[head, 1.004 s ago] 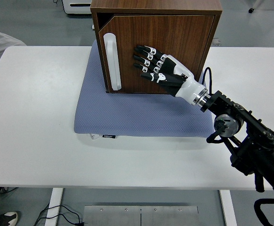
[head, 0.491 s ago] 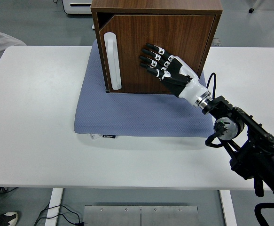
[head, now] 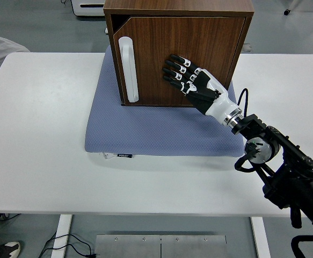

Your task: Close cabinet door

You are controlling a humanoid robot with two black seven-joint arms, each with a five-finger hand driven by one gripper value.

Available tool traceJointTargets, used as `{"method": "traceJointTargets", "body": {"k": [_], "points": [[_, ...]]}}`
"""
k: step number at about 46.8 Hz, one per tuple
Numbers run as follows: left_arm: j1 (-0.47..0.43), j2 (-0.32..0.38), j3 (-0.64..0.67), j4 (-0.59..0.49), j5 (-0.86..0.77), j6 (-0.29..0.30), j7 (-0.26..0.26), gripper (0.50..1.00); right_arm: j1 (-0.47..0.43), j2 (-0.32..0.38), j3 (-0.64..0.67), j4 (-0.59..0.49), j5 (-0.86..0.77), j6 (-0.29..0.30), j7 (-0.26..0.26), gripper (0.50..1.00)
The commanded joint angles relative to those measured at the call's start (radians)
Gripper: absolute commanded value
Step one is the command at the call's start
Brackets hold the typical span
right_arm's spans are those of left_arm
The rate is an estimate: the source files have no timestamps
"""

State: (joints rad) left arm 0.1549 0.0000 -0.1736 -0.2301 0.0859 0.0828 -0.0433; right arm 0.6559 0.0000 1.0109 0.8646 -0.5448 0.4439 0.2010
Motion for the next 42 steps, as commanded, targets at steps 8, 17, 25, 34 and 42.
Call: {"method": "traceJointTargets", "body": {"k": [8,17,25,34,42], "points": [[0.0,0.0,-0.001,0.0,0.0,0.0,0.0,1.0,0.013,0.0,0.002,-0.002,0.005,-0.037,-0.003,1.0],[0.0,0.0,0.0,0.0,0.0,0.0,-0.001,1.0,-0.01,0.0,-0.026,0.008,0.005,-0.011,-0.003,1.0],[0.0,0.0,0.0,0.0,0.0,0.0,-0.001,1.0,-0.025,0.0,-0.045,0.017,0.002,0.111,0.002,1.0],[0.0,0.0,0.0,0.0,0.0,0.0,-0.001,1.0,-0.073,0.0,-0.045,0.089,-0.001,0.162,0.002,1.0],[0.0,0.0,-0.001,0.0,0.0,0.0,0.0,1.0,-0.128,-0.002,-0.035,0.157,-0.001,0.164,0.002,1.0]]}}
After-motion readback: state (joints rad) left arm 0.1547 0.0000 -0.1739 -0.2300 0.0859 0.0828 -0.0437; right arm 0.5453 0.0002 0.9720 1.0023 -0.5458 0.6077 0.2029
